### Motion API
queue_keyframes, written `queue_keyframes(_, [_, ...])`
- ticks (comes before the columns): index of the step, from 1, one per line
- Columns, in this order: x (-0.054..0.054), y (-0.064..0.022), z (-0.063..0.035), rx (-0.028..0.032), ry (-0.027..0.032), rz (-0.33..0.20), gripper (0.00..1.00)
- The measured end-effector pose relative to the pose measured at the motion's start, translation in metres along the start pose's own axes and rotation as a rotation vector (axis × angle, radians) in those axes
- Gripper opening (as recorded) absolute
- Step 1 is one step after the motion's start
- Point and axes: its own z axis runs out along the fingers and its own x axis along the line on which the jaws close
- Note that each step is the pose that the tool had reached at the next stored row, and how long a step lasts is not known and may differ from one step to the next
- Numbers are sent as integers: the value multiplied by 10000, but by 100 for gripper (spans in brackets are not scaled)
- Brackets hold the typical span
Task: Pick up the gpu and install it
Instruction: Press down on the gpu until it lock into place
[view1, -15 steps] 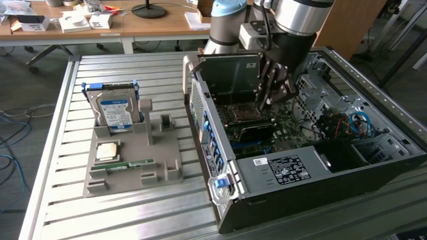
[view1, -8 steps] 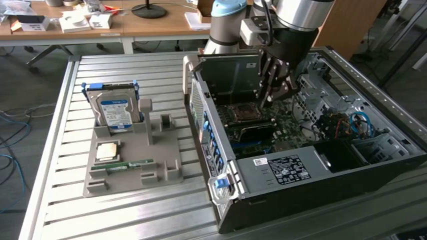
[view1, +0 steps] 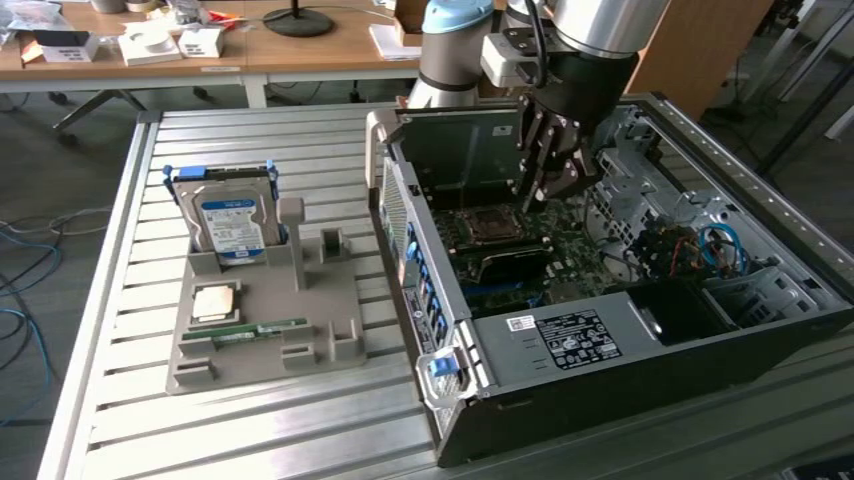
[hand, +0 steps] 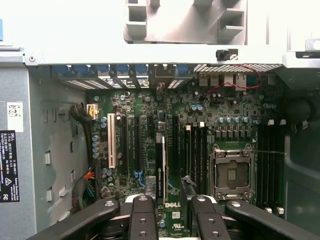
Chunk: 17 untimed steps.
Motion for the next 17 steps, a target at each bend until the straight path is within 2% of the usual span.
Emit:
queue_keyframes(11, [0,0,0,0,0,0,35])
queue_keyframes(13, [0,0,0,0,0,0,46])
queue_keyframes(14, [0,0,0,0,0,0,46])
queue_keyframes(17, [0,0,0,0,0,0,64])
